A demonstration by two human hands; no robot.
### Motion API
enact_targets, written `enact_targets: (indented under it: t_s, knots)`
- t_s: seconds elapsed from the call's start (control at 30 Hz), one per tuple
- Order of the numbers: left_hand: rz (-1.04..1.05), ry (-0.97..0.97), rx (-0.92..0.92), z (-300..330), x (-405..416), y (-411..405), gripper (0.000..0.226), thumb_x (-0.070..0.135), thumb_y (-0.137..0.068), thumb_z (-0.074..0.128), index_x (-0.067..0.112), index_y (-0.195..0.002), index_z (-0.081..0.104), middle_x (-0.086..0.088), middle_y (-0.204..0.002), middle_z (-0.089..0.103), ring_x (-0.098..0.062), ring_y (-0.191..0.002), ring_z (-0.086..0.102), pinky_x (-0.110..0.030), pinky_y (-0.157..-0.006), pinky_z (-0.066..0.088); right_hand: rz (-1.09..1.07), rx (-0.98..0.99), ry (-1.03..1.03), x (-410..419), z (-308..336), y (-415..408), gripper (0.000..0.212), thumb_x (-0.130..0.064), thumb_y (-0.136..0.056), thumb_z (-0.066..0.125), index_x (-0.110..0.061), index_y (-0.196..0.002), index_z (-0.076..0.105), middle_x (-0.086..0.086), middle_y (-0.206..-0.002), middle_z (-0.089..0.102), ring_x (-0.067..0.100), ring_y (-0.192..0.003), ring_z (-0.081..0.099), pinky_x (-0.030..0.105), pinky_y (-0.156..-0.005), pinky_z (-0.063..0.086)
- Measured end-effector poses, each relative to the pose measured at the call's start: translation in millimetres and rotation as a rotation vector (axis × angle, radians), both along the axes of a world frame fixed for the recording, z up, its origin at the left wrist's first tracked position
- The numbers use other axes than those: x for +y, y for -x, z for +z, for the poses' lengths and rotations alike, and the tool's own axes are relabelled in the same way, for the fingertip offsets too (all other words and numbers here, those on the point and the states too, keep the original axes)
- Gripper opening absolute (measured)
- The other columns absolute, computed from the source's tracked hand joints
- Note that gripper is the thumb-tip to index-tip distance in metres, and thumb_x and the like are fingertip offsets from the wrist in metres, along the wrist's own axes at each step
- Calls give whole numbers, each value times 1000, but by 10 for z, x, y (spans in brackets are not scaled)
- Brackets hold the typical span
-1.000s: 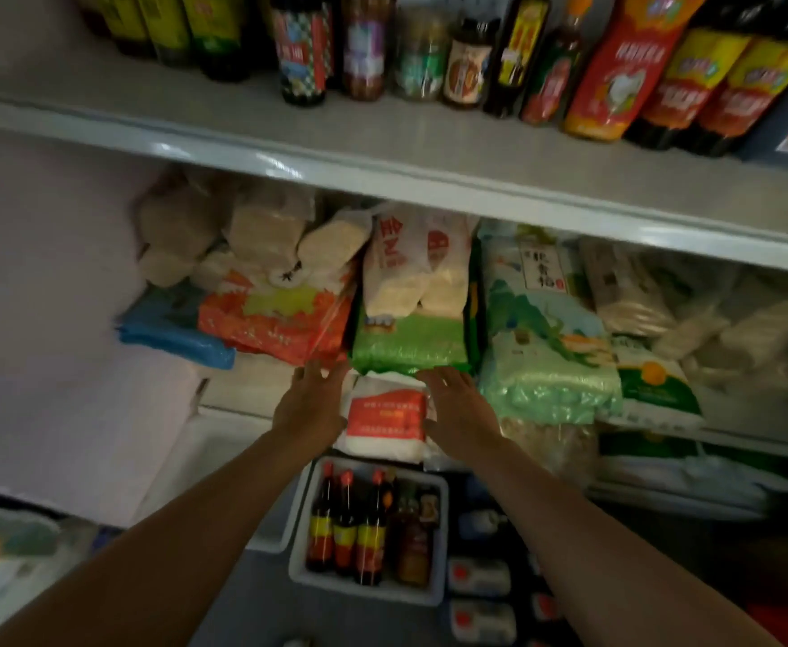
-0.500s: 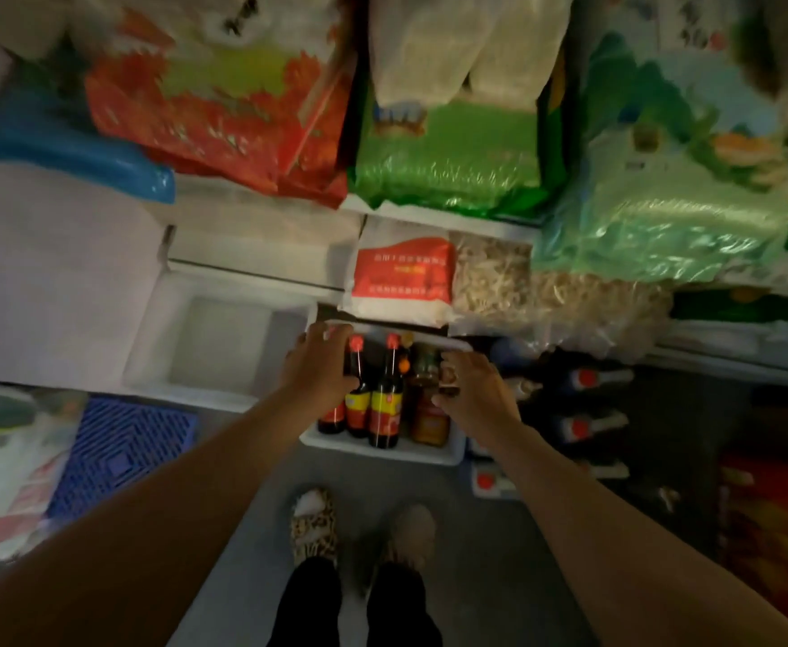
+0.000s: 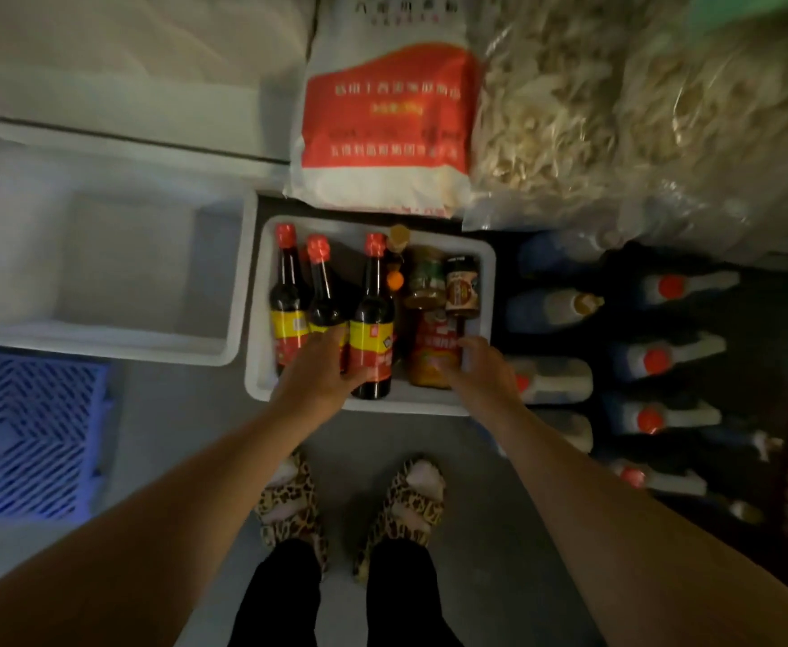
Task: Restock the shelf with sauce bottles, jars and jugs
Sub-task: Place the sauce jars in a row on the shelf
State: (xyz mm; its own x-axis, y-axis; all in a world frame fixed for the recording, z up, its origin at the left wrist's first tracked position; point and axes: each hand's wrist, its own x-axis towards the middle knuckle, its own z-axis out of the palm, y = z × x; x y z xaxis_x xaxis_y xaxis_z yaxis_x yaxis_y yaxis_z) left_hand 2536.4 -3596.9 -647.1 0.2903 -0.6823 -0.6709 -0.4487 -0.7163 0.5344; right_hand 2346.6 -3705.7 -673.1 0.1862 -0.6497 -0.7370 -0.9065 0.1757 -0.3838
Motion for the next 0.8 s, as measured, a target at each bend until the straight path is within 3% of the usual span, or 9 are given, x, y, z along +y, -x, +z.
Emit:
enact_targets:
  t_s: [0.07,0.13,0.27,0.37,0.47,0.53,0.6,0.7,0.8]
  knots:
    - [22,2,36,-318,-134,147,57,55,-88,57,20,-133,50,1,-123,60,-18,-113,58,-43,-96,50,-55,-18,-11,-71,-300,50,41,-42,-98,60,-20,-131,53,0,-118,56,16,-103,53,27,-74,38]
    - [92,-12,76,-573,-311,285,53,47,-95,55,15,-136,48,-6,-131,58,-24,-119,57,-45,-98,48,-141,-45,10,-168,-538,83,37,-42,-100,57,-16,-126,56,-3,-107,53,15,-98,54,24,-71,40]
    - [288,-38,225,-944,-756,467,47,44,-101,46,13,-135,50,-4,-130,59,-22,-120,54,-31,-94,41,-329,-140,48,-406,-940,106,41,-48,-96,60,-19,-125,58,-1,-113,64,18,-104,64,37,-87,54]
    - [482,-86,363,-1187,-1096,543,42,50,-102,39,16,-117,59,-3,-110,61,-21,-105,55,-31,-86,42,-376,-196,54,-561,-1190,86,46,-51,-96,57,-19,-130,57,2,-117,66,14,-100,66,26,-74,53]
    - [735,-139,518,-1381,-1334,612,57,58,-98,43,15,-135,49,-11,-129,57,-27,-117,54,-42,-105,42,-461,-255,15,-663,-1376,45,46,-49,-99,56,-15,-130,58,3,-115,67,10,-94,66,19,-65,46]
    - [811,-138,578,-1511,-1413,647,60,56,-98,44,15,-142,42,-7,-124,57,-24,-112,54,-37,-100,40,-530,-296,-19,-670,-1466,21,47,-49,-99,56,-15,-132,57,4,-115,68,10,-93,66,19,-64,48]
    - [846,-123,587,-1616,-1455,679,59,55,-99,44,16,-143,41,-5,-119,57,-21,-105,53,-36,-92,39,-579,-316,-19,-646,-1531,-11,48,-51,-98,55,-17,-132,57,4,-114,68,13,-95,67,22,-67,50]
    - [918,-112,539,-1775,-1482,722,64,61,-96,45,15,-140,45,-10,-129,58,-23,-106,55,-37,-91,43,-594,-288,-19,-633,-1576,-75,49,-55,-97,54,-19,-130,57,5,-113,67,20,-99,67,37,-83,57]
    - [1045,-141,567,-1830,-1465,762,66,62,-95,46,12,-138,46,-9,-108,62,-24,-94,62,-39,-83,52,-643,-217,-1,-638,-1614,-83,52,-59,-97,51,-16,-123,62,7,-109,70,23,-97,69,42,-88,57]
